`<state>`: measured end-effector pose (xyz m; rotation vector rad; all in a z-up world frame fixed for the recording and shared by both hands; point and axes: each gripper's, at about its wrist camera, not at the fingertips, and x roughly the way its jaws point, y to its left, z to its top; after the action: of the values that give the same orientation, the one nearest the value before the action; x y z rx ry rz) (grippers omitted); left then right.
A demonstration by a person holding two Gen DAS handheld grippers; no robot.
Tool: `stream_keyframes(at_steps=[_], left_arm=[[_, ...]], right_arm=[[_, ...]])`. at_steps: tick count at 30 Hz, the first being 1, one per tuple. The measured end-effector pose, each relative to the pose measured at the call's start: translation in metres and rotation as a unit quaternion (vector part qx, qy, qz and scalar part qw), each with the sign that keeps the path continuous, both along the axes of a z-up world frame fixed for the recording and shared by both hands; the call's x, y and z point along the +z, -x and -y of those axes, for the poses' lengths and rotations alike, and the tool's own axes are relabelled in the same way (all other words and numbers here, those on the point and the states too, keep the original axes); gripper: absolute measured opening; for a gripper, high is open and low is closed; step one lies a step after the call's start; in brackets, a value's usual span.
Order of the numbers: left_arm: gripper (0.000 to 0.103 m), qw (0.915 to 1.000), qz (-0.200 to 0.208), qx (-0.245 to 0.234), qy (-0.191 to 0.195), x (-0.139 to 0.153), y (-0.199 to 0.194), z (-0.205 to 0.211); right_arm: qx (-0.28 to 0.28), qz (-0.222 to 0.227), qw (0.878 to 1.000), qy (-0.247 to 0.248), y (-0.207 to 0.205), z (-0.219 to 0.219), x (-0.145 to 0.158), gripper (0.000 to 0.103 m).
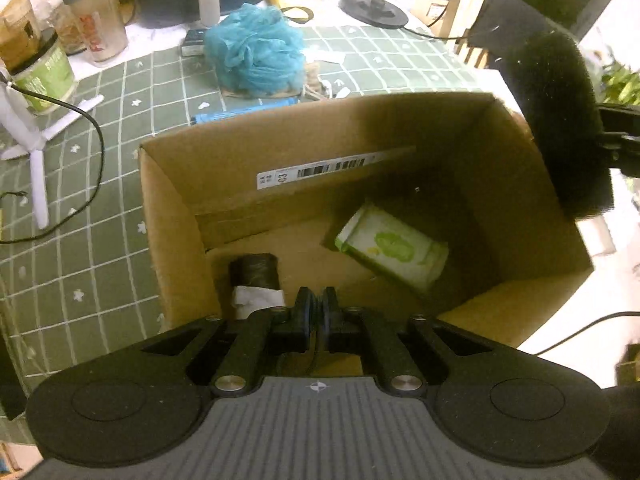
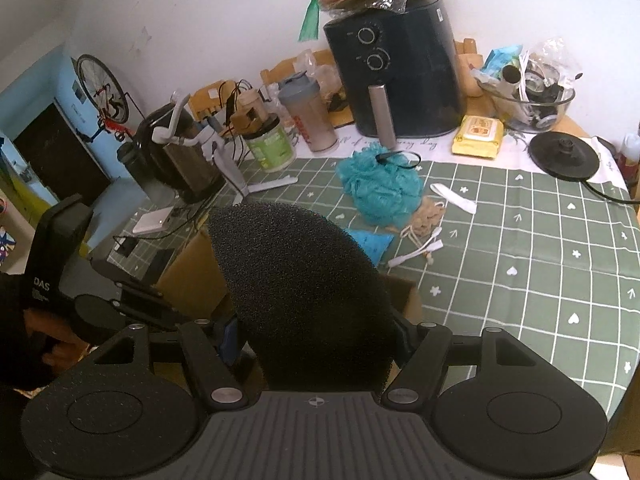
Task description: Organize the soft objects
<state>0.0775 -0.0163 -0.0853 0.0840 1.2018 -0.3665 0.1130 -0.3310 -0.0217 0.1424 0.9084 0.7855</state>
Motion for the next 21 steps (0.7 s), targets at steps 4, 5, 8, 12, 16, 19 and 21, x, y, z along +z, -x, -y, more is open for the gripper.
stream_keyframes(at_steps=[4, 5, 8, 12, 16, 19, 21], left_arm=[[0.032, 0.9999, 0.014, -0.005, -0.006, 0.005, 0.007, 0.007], [0.036, 0.9998, 0.019, -0.005, -0.003, 0.008, 0.009, 0.009], [0.053, 0.9988, 0.048, -0.004, -0.007, 0.019, 0.018, 0.013], [0.056, 0.9962, 0.086, 0.003, -0.006, 0.035, 0.027, 0.014], [0.056, 0.9944, 0.104, 0.018, 0.000, 0.046, 0.033, 0.010], [0.056, 0.9935, 0.109, 0.032, 0.003, 0.050, 0.037, 0.006], [0.056, 0.9928, 0.111, 0.044, 0.004, 0.052, 0.038, 0.003]], right_arm=[[0.009, -0.006, 1.000, 0.004, 0.006, -0.004, -0.003, 0.071], [0.012, -0.006, 1.000, 0.005, 0.007, -0.006, -0.003, 0.071], [0.020, -0.009, 1.000, 0.010, 0.010, -0.010, -0.005, 0.071], [0.028, -0.012, 0.999, 0.011, 0.011, -0.016, -0.007, 0.071], [0.039, -0.012, 0.999, 0.013, 0.008, -0.025, -0.005, 0.071], [0.045, -0.015, 0.999, 0.013, 0.005, -0.033, -0.004, 0.071], [0.049, -0.018, 0.999, 0.011, 0.002, -0.040, -0.003, 0.071]])
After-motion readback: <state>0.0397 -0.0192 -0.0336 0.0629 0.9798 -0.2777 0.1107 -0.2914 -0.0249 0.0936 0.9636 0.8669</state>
